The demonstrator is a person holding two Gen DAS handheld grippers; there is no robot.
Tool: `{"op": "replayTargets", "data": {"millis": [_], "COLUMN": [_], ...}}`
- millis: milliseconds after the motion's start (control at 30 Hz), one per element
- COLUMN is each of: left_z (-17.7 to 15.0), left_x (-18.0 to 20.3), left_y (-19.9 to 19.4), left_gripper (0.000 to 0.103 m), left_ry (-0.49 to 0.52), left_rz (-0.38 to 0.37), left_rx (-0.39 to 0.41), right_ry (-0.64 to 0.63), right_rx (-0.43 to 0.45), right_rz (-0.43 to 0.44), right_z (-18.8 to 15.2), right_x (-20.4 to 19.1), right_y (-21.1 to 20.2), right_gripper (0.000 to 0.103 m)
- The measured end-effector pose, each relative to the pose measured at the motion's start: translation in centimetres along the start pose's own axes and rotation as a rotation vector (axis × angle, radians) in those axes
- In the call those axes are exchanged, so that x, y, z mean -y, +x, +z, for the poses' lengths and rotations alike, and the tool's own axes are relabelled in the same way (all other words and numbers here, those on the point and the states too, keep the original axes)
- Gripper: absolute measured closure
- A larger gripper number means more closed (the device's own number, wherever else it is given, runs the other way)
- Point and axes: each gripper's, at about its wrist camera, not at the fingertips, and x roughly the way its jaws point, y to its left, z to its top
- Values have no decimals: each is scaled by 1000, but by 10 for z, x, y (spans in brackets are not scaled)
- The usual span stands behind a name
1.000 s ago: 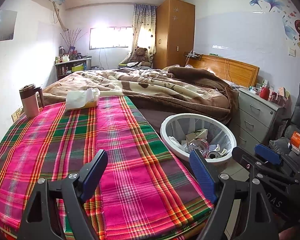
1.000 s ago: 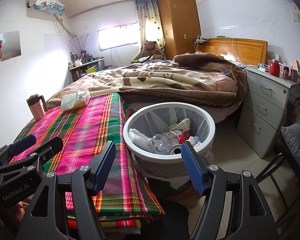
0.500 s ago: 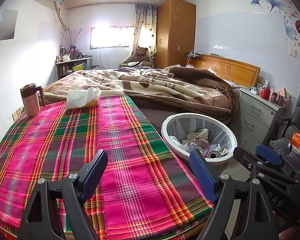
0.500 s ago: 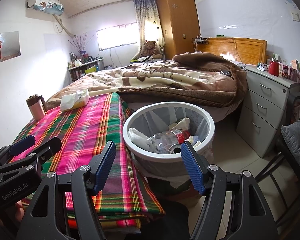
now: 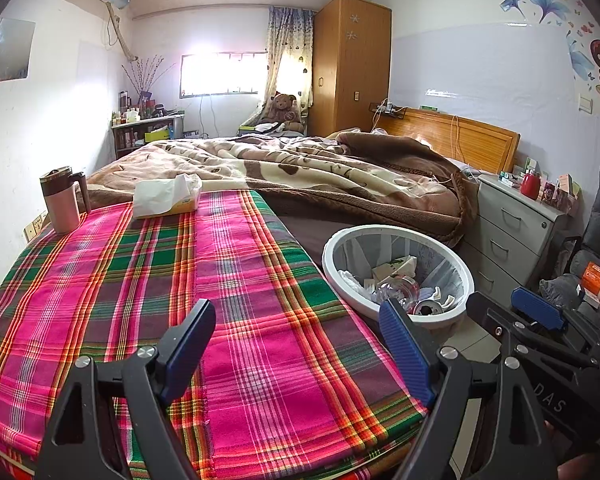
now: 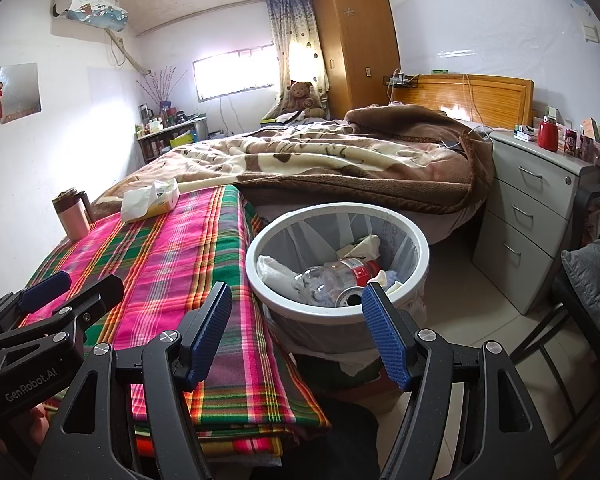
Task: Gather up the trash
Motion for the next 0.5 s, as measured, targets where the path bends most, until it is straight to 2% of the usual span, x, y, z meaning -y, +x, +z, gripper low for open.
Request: {"op": "replayTargets", "data": {"millis": [500], "left_z": [0], "left_x": [-2], "left_y": [1], "left_gripper": [18], "left_ry": [-4], "left_rz": [3], "left_rx": [-3], "right_ry": [0], "right_rx": [-3], "right_rz": [-1], "right_z": [0], "right_x": [0], "right_y": [0], "right_gripper": [34]}}
